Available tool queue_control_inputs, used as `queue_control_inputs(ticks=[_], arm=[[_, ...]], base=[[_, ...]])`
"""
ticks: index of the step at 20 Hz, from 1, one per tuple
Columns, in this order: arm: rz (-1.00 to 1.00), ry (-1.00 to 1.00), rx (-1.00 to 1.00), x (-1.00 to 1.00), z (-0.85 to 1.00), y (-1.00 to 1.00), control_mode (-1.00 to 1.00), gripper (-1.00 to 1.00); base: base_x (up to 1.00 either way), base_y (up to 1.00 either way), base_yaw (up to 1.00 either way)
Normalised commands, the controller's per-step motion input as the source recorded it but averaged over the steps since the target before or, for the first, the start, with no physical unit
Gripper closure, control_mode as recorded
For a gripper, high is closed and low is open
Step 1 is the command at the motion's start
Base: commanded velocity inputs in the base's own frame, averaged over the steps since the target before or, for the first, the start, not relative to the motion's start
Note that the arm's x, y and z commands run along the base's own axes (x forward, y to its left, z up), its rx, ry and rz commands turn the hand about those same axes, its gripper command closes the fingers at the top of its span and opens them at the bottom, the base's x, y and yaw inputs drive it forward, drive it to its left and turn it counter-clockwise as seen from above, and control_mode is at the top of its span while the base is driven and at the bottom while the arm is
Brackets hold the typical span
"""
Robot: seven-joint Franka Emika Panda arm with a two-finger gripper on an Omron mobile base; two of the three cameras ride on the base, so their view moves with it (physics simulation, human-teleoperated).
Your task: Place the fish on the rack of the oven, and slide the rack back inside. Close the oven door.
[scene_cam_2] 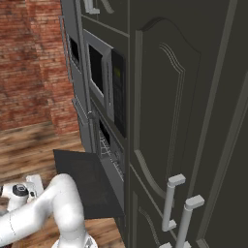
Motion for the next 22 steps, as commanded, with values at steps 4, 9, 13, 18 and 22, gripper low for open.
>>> queue_control_inputs(ticks=[4, 9, 13, 18, 22], arm=[[-0.12, 0.00, -0.01, 0.56, -0.93, 0.33, -1.00, -1.00], [-0.14, 0.00, -0.16, 0.54, -1.00, 0.11, -1.00, -1.00], [-0.16, 0.00, -0.33, 0.55, -1.00, 0.00, -1.00, -1.00], [-0.21, 0.02, -0.37, 0.62, -1.00, 0.00, -1.00, -1.00], [-0.25, 0.05, -0.42, 0.37, -1.00, -0.06, -1.00, -1.00]], base=[[0.00, 0.00, 0.00], [0.00, 0.00, 0.00], [0.00, 0.00, 0.00], [0.00, 0.00, 0.00], [0.00, 0.00, 0.00]])
